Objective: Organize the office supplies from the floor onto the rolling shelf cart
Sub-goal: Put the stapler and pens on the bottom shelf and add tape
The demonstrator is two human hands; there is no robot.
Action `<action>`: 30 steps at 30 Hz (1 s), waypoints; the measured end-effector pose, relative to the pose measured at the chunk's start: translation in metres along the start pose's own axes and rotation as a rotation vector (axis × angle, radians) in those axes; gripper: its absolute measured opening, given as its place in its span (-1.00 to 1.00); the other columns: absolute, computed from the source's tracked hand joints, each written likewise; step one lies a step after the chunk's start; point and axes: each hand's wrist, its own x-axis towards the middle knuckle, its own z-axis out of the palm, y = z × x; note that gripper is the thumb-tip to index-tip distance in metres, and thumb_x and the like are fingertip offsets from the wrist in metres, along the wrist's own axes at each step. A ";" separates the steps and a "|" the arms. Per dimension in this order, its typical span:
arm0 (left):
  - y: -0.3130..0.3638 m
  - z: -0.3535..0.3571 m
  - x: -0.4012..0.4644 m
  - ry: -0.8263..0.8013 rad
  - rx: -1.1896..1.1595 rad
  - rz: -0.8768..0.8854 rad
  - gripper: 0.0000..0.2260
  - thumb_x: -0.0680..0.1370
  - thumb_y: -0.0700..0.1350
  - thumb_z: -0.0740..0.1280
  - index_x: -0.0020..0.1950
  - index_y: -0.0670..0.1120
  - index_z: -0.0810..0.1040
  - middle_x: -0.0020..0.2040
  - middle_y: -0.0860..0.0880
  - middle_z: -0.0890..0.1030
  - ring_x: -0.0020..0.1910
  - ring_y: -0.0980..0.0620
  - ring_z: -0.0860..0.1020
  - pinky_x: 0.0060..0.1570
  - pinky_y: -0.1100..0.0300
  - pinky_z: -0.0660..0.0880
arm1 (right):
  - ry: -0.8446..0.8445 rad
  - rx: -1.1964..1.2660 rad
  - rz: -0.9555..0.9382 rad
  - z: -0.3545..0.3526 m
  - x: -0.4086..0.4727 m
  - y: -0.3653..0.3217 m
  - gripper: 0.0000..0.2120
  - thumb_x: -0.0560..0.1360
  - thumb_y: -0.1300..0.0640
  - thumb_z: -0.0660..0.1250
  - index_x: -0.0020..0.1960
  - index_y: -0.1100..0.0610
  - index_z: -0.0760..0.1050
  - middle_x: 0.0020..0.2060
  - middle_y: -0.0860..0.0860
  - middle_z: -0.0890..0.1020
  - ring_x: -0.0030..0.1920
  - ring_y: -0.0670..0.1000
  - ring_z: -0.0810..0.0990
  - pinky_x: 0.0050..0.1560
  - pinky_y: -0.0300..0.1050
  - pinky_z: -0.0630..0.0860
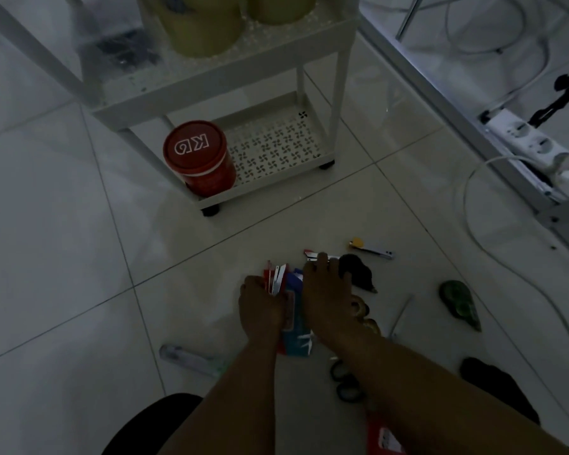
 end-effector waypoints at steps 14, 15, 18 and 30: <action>0.018 0.011 -0.004 0.146 0.512 0.161 -0.66 0.46 0.01 0.34 0.19 -0.09 0.47 0.17 -0.12 0.45 0.19 -0.16 0.41 0.10 -0.04 0.38 | 0.007 -0.173 -0.204 -0.018 0.030 0.021 -0.58 0.49 0.23 0.29 0.33 0.28 0.36 0.39 0.25 0.26 0.31 0.27 0.33 0.30 0.09 0.30; 0.018 0.012 -0.002 0.143 0.481 0.165 -0.66 0.47 0.01 0.32 0.19 -0.10 0.47 0.15 -0.11 0.47 0.18 -0.16 0.42 0.11 -0.04 0.37 | 0.003 -0.140 -0.201 -0.019 0.032 0.021 -0.57 0.49 0.23 0.29 0.33 0.27 0.35 0.39 0.25 0.26 0.30 0.26 0.34 0.26 0.06 0.34; 0.019 0.016 -0.001 0.047 0.186 0.162 -0.74 0.48 -0.04 0.33 0.11 -0.12 0.44 0.06 -0.11 0.54 0.07 -0.13 0.51 0.00 0.04 0.45 | -0.003 -0.082 -0.189 -0.022 0.038 0.019 -0.61 0.53 0.28 0.21 0.35 0.26 0.33 0.42 0.25 0.22 0.31 0.25 0.32 0.24 0.05 0.36; 0.053 0.010 0.009 -0.162 -0.186 -0.023 -0.84 0.47 -0.22 0.29 -0.31 -0.05 0.43 -0.31 -0.05 0.52 -0.35 0.05 0.48 -0.37 0.20 0.39 | -0.099 0.171 -0.048 -0.039 0.061 0.021 -0.45 0.37 0.01 0.45 0.25 0.22 0.39 0.26 0.19 0.35 0.21 0.20 0.39 0.17 0.01 0.47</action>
